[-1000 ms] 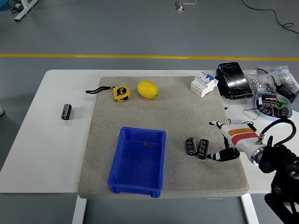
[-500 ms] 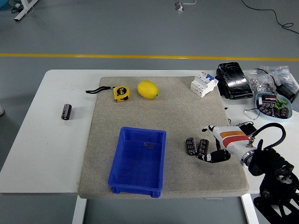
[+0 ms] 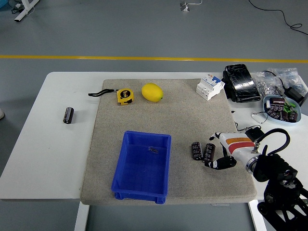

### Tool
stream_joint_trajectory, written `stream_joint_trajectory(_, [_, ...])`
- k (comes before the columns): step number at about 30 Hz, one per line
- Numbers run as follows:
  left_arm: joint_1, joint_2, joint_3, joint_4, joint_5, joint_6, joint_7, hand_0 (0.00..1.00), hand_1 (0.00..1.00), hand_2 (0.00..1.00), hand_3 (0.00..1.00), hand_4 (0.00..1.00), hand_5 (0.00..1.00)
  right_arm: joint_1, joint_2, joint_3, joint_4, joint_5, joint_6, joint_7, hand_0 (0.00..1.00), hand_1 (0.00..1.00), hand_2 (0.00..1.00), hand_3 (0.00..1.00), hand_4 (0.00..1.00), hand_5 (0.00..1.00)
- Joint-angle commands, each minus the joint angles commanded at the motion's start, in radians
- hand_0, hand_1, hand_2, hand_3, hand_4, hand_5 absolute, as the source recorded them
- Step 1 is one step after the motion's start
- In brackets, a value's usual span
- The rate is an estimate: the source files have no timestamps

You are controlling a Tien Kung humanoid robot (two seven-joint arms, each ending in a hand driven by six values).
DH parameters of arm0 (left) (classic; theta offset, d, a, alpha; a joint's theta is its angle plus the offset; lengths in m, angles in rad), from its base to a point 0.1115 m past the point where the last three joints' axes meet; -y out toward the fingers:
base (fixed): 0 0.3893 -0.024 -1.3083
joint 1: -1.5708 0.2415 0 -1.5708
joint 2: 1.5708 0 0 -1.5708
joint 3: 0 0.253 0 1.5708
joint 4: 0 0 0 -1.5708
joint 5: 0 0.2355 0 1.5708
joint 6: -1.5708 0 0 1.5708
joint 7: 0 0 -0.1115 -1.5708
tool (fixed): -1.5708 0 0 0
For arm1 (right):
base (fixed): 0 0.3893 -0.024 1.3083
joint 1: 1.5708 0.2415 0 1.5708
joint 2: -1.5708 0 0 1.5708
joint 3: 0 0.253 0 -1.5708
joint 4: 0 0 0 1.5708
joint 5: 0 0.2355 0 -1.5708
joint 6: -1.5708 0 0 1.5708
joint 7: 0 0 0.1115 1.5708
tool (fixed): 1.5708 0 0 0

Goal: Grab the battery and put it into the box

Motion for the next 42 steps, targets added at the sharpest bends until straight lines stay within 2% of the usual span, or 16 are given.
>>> stream_joint_trajectory(8, [0.0, 0.001, -0.002, -0.002, 0.007, -0.001, 0.003, 0.697, 0.668, 0.722, 0.632, 0.654, 0.668, 0.007, 0.001, -0.007, -0.032, 0.0, 0.002, 0.003, 0.112, 0.112, 0.232, 0.749, 0.998, 0.514])
stream_joint_trajectory(17, [0.003, 0.0, -0.01, -0.003, 0.02, -0.007, 0.005, 0.697, 0.669, 0.723, 0.633, 0.654, 0.666, 0.004, 0.004, -0.016, -0.046, 0.0, -0.024, 0.003, 0.106, 0.109, 0.231, 0.735, 0.998, 0.509])
stream_joint_trajectory(18, [0.002, 0.0, -0.011, -0.003, 0.022, -0.008, 0.006, 0.698, 0.669, 0.725, 0.632, 0.653, 0.666, 0.005, 0.004, -0.017, -0.047, 0.0, -0.026, 0.001, 0.105, 0.104, 0.223, 0.69, 0.998, 0.51])
stream_joint_trajectory(23, [0.002, 0.0, -0.013, -0.004, 0.026, -0.009, 0.007, 0.698, 0.669, 0.725, 0.632, 0.653, 0.666, 0.008, 0.009, -0.018, -0.054, 0.0, -0.033, -0.005, 0.105, 0.104, 0.223, 0.69, 0.998, 0.51])
stream_joint_trajectory(24, [0.002, 0.0, -0.014, -0.004, 0.027, -0.009, 0.007, 0.695, 0.669, 0.725, 0.633, 0.653, 0.667, 0.008, 0.009, -0.018, -0.056, 0.0, -0.034, -0.006, 0.102, 0.099, 0.217, 0.655, 0.998, 0.509])
stream_joint_trajectory(42, [0.013, -0.001, -0.028, -0.006, 0.051, -0.016, 0.012, 0.695, 0.67, 0.725, 0.634, 0.653, 0.668, 0.012, 0.007, -0.04, -0.049, 0.0, -0.058, -0.013, 0.098, 0.093, 0.21, 0.616, 0.998, 0.499])
